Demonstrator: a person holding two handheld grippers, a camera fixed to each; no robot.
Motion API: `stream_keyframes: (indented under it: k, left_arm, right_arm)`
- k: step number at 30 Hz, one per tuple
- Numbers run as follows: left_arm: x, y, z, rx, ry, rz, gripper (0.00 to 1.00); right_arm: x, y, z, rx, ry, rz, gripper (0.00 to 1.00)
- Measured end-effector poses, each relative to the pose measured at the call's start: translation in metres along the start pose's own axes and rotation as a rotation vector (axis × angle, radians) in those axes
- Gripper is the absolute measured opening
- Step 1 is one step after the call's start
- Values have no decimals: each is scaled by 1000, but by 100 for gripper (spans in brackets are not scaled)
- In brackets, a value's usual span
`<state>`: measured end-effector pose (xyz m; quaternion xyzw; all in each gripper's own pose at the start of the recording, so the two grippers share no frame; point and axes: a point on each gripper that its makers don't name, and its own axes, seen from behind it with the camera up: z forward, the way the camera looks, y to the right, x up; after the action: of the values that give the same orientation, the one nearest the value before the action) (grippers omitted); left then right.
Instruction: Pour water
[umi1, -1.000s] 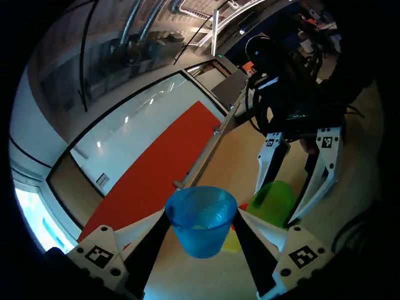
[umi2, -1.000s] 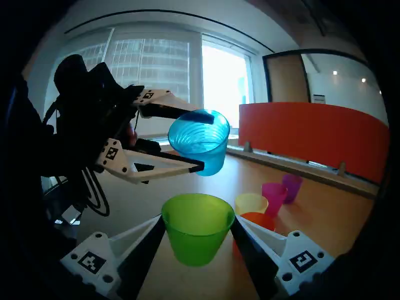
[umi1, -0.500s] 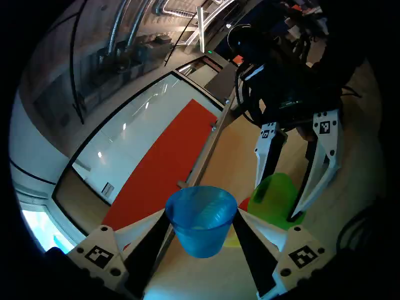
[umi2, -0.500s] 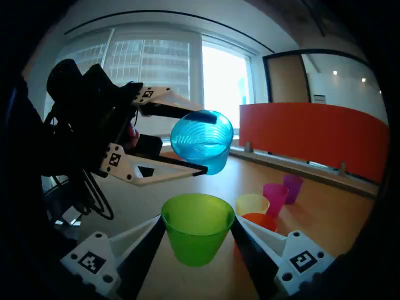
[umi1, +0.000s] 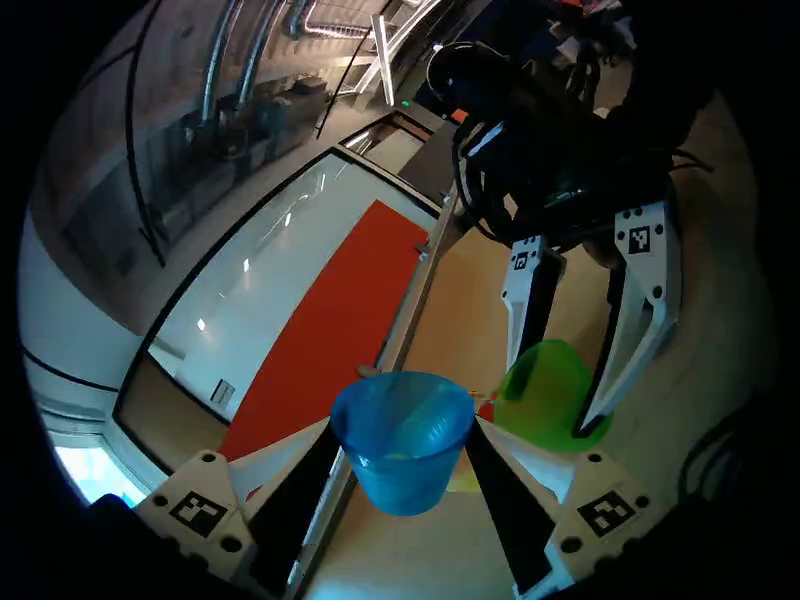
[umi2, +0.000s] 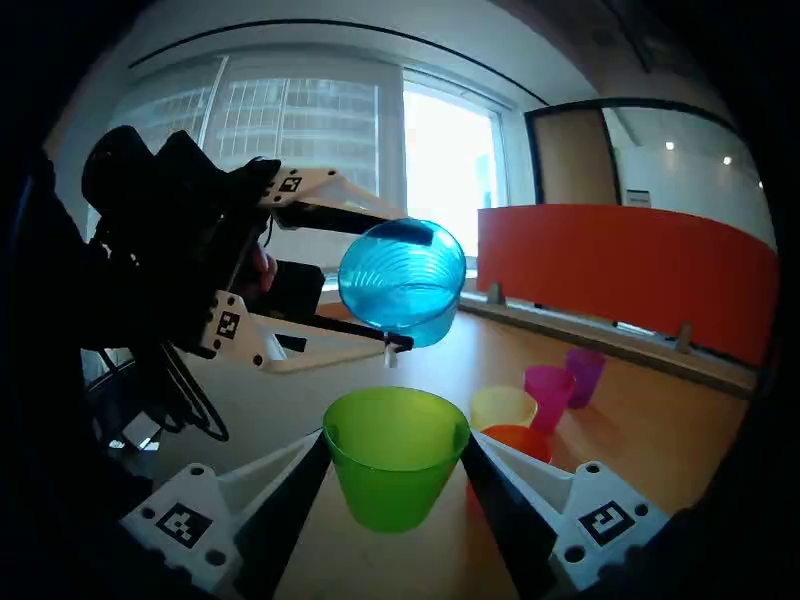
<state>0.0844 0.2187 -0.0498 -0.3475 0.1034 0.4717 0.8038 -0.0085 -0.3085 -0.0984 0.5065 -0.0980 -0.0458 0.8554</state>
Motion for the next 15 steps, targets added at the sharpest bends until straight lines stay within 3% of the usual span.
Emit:
stream_keyframes:
  k: [15]
  left_arm:
    - [2, 0, -1, -5, -1, 10, 85]
  right_arm:
    - [4, 1, 2, -5, 19, -10, 92]
